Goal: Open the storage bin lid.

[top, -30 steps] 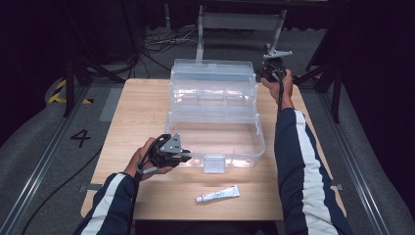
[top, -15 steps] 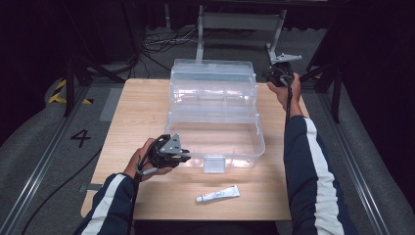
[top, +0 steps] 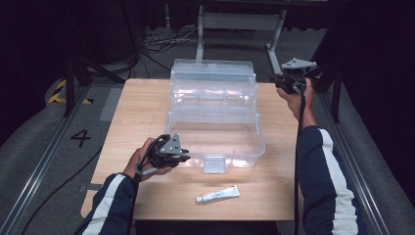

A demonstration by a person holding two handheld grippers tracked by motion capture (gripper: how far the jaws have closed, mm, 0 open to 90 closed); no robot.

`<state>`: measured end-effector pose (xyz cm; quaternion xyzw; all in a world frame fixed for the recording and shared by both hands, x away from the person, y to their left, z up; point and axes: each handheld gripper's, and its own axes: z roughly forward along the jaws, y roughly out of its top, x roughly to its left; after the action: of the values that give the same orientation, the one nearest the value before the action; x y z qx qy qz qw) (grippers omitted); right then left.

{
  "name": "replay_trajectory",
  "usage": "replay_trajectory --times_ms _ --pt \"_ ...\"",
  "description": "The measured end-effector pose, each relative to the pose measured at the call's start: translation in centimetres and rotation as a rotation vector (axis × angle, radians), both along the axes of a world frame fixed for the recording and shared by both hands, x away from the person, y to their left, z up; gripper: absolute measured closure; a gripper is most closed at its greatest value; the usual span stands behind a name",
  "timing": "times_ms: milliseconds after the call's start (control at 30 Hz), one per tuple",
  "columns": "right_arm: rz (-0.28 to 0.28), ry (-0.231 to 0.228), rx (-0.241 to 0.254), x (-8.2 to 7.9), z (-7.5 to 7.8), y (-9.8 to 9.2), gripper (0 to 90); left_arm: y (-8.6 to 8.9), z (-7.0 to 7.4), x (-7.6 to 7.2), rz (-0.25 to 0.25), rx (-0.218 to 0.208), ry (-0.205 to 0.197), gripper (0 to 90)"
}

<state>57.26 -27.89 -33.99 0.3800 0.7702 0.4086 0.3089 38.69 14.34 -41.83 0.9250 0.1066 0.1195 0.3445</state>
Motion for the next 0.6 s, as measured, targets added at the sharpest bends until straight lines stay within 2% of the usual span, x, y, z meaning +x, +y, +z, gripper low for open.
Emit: replay_trajectory --times_ms 300,600 --pt "0.029 -0.018 0.003 -2.6 0.7 -0.8 88.7 -0.1 0.0 -0.1 0.012 0.000 -0.001 75.8" --pt "0.096 -0.030 0.000 -6.0 1.2 -1.5 88.3 -0.2 0.0 -0.3 0.023 0.009 -0.005 75.4"
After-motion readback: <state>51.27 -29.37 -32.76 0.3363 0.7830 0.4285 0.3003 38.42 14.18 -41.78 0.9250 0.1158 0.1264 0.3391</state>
